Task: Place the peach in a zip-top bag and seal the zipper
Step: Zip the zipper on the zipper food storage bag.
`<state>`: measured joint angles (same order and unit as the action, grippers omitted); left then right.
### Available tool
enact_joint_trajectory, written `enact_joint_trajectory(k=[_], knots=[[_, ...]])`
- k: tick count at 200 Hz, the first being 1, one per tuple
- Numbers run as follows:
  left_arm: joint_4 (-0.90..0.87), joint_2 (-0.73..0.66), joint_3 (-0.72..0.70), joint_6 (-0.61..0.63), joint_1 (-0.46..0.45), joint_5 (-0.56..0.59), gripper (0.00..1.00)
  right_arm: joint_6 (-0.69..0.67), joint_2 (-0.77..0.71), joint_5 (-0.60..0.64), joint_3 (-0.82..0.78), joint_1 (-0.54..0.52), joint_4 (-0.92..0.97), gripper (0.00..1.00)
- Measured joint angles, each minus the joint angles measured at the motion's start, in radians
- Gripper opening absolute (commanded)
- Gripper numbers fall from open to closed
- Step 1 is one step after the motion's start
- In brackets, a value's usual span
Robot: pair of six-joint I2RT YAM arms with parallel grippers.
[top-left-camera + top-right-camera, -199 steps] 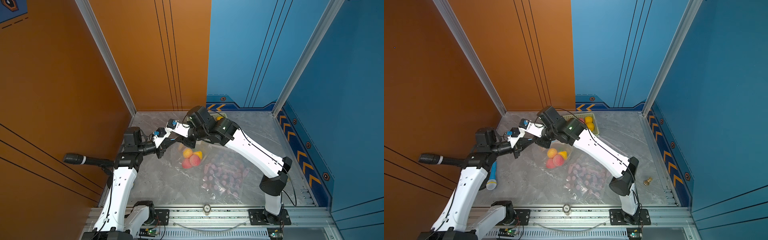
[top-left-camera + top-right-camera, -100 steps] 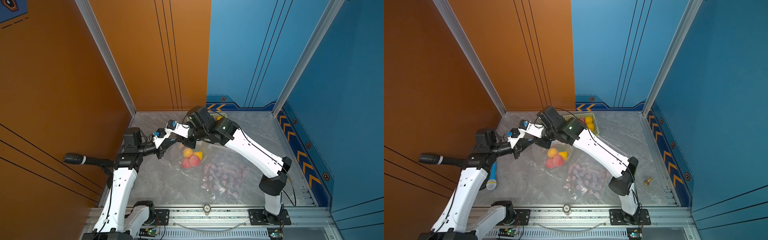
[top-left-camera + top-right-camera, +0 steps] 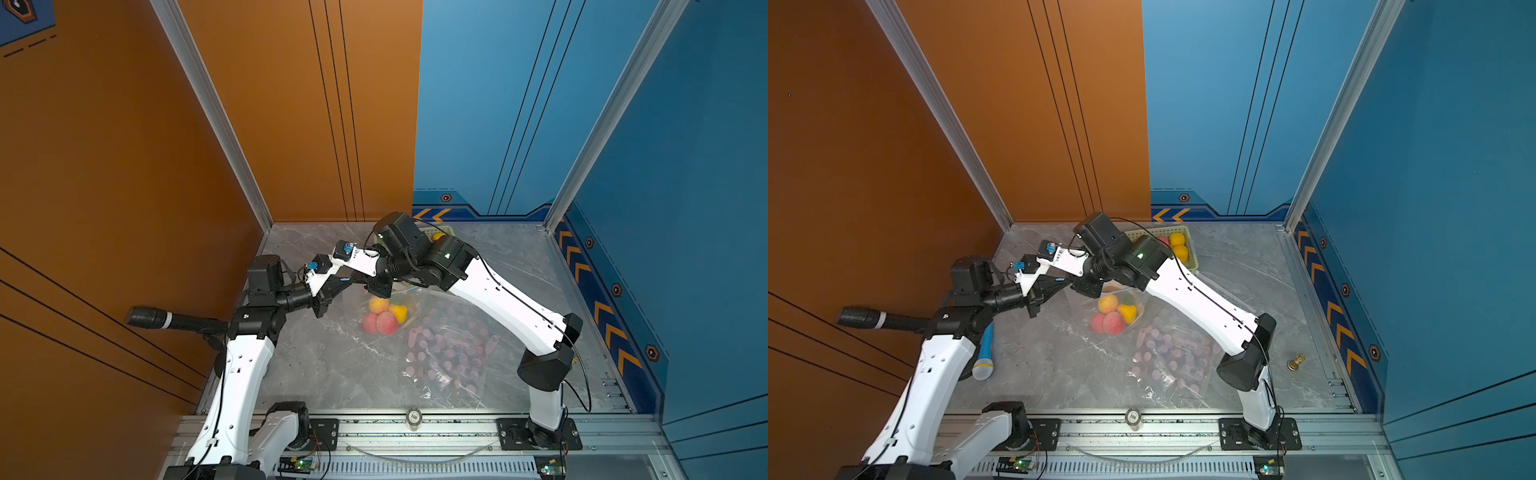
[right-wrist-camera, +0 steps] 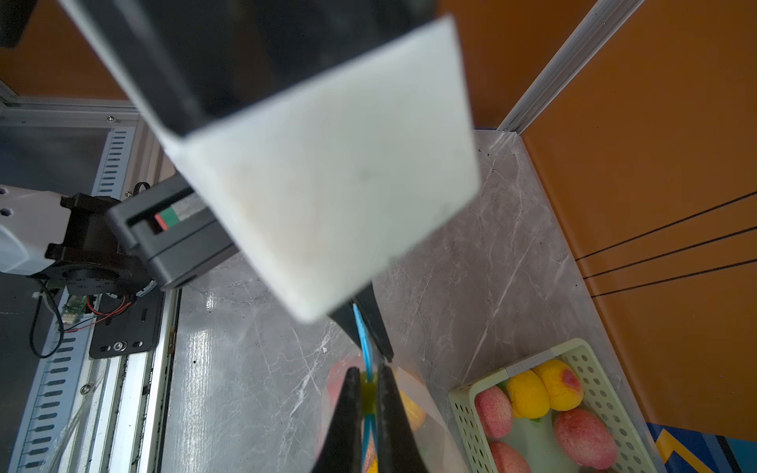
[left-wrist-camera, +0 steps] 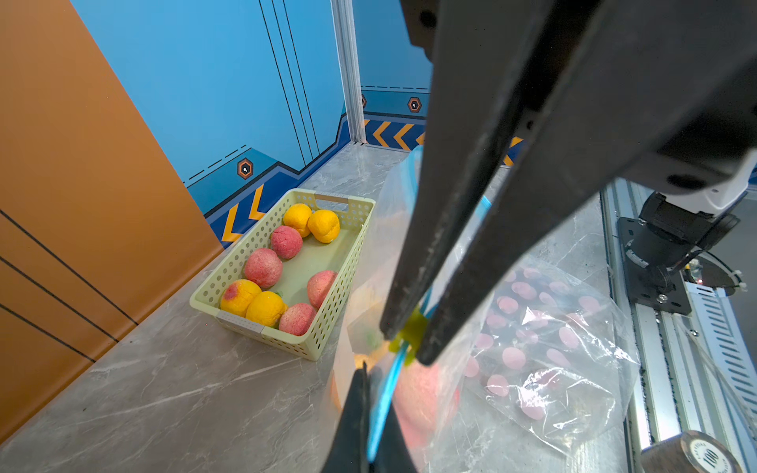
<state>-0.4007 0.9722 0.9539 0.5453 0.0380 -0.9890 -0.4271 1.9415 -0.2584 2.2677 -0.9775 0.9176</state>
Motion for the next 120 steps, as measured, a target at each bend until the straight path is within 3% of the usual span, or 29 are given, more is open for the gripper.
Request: enact_joint_trajectory(k=[120], knots=[[0.082, -0.005, -0.018, -0.114, 0.038, 0.041, 0.0, 0.001, 0.0, 0.009, 0.002, 0.031, 0.011, 0.0]])
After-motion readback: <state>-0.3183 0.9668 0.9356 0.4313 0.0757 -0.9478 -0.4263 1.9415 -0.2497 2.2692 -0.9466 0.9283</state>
